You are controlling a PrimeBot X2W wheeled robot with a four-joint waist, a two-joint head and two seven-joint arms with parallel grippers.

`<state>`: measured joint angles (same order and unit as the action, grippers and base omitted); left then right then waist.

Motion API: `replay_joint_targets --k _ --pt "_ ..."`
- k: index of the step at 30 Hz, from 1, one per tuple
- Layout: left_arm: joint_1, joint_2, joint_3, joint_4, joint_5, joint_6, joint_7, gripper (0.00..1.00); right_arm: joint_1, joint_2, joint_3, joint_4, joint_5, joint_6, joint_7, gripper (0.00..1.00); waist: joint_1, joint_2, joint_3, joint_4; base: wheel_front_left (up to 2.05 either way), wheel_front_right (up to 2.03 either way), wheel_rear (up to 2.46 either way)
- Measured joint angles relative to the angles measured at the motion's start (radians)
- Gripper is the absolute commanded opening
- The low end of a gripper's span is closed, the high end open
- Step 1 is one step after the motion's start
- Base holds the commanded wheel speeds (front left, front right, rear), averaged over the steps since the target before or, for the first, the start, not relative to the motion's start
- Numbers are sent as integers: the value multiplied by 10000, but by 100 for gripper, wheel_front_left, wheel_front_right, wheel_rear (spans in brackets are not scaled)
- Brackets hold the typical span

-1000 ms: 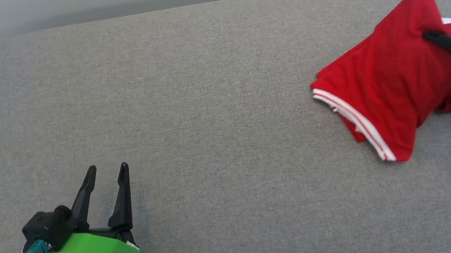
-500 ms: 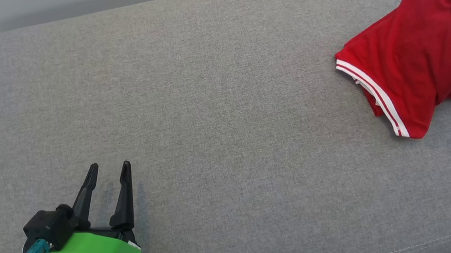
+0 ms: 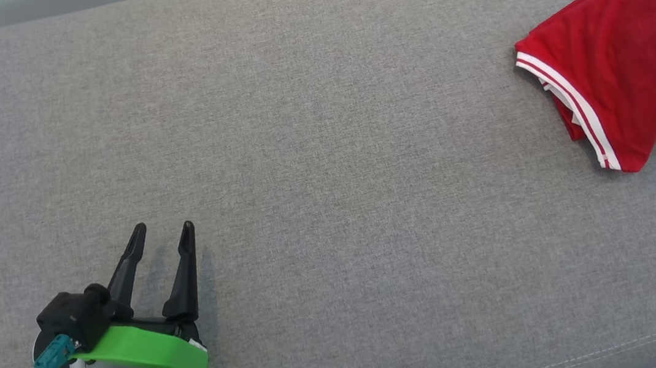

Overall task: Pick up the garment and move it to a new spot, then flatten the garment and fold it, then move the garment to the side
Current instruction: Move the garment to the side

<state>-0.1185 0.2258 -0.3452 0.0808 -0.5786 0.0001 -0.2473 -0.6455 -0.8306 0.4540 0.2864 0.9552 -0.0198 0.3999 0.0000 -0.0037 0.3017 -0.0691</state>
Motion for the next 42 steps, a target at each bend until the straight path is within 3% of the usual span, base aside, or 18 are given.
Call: replay_joint_targets --k 4,5,6,7,8,9,13,20,26,32,39,42 --pt "1 23 2 21 17 2 19 100 134 138 -96 362 -125 -213 -470 0 0 0 38 -75 0 0 0" --pt "0 50 8 17 29 2 73 100 216 132 -134 487 -184 -278 -571 10 0 0 52 -99 0 0 0" --pt "1 81 4 15 29 2 90 100 288 119 -178 637 -267 -368 -667 41 0 0 72 -122 0 0 0" --pt "1 96 4 10 29 4 92 100 370 96 -205 782 -357 -439 -790 80 0 0 97 -145 0 0 0" --pt "1 109 2 12 31 4 102 100 433 96 -219 928 -426 -451 -909 96 0 0 122 -170 0 0 0" --pt "0 113 0 10 44 4 104 100 491 104 -226 1062 -430 -454 -989 100 0 0 146 -196 0 0 0" --pt "-2 150 12 6 182 10 178 100 681 224 -295 1559 -616 -736 -1555 100 0 0 221 -312 0 0 0" --pt "-7 180 33 69 201 12 178 100 1030 711 -217 2096 -849 -788 -2196 100 0 0 155 -494 0 0 0" --pt "-6 111 102 240 201 15 169 100 1029 1053 -174 2048 -1361 -788 -3509 100 0 0 -160 -611 0 0 0" --pt "23 48 389 556 291 297 73 100 1256 1365 -182 1847 -2075 -880 -5062 100 0 0 -641 -717 0 0 0" --pt "521 -109 1108 938 209 633 -15 100 2176 2266 -232 1392 -2305 -966 -6711 100 0 0 -1343 -811 0 0 0" --pt "814 -121 1325 1070 232 742 -17 100 2690 2667 -251 1233 -2389 -997 -6750 100 0 0 -1650 -822 0 0 0"
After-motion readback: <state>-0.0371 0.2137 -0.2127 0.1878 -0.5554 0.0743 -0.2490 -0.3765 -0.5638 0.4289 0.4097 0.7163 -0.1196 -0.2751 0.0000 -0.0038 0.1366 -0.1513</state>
